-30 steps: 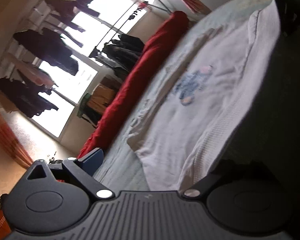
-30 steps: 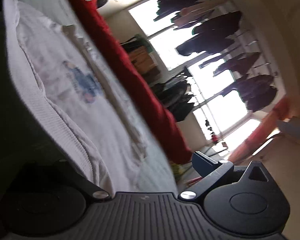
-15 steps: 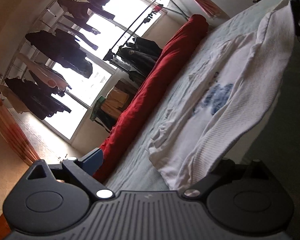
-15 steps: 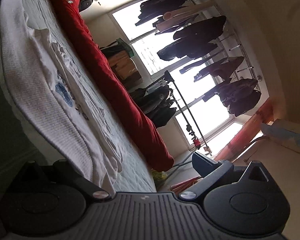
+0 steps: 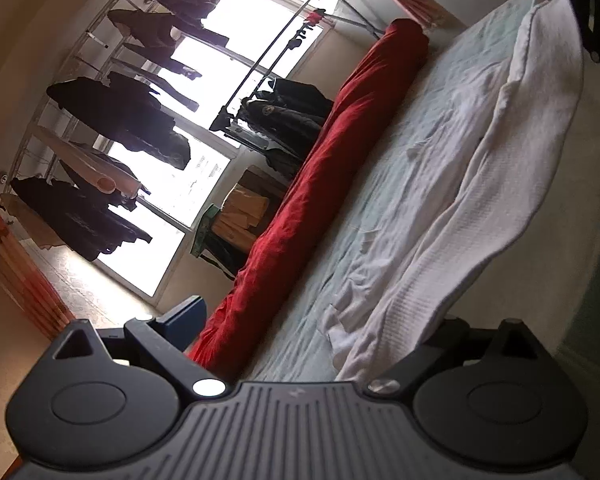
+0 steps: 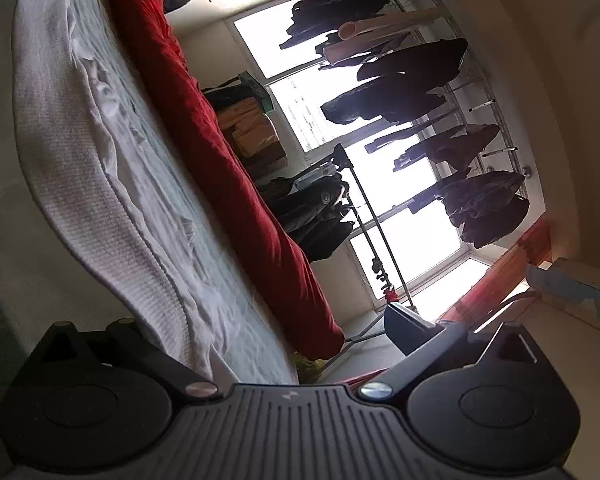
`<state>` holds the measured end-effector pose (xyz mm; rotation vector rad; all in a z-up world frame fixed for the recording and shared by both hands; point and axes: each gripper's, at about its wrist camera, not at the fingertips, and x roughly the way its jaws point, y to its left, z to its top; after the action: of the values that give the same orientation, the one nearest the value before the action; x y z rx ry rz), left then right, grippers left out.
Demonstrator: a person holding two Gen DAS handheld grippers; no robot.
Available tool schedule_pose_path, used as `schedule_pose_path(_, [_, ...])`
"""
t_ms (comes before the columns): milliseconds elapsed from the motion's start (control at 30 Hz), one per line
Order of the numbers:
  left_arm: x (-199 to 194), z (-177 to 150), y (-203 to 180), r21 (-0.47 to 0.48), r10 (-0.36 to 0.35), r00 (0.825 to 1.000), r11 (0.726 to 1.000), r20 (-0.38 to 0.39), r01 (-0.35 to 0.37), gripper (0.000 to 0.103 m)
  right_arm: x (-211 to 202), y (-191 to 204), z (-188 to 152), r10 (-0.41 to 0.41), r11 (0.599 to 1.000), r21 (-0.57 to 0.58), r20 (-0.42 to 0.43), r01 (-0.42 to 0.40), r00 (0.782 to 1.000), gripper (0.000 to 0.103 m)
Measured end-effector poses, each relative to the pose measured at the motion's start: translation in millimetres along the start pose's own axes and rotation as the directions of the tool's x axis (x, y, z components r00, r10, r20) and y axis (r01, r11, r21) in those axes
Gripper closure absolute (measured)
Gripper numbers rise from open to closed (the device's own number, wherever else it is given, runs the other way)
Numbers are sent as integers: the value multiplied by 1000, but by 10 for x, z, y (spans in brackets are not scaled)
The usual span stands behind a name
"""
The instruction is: Fold clothes
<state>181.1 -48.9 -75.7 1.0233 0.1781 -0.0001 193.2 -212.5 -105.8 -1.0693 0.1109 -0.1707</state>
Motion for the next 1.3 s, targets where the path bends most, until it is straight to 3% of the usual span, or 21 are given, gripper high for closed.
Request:
schedule_pose_path(600, [1051, 80, -82, 39, 90, 996, 995, -8, -90, 8, 1063, 169, 139, -51, 998, -28, 27, 52, 998, 0])
schedule_pose_path(900, [1588, 95, -129, 58, 81, 997, 995, -9, -81, 8, 1581, 256, 207, -38, 999, -18, 15, 38, 999, 0])
schedule_pose_path(1133, [1850, 20, -225, 33, -37, 997, 999, -70, 39, 8, 1821, 364, 136, 80, 997, 12, -29, -79, 996, 0])
schedule_pose_path(1300, [1664, -54, -123, 33, -74, 995, 997, -64, 76, 8, 1759, 167, 69, 206, 975, 93, -61, -200, 977, 0])
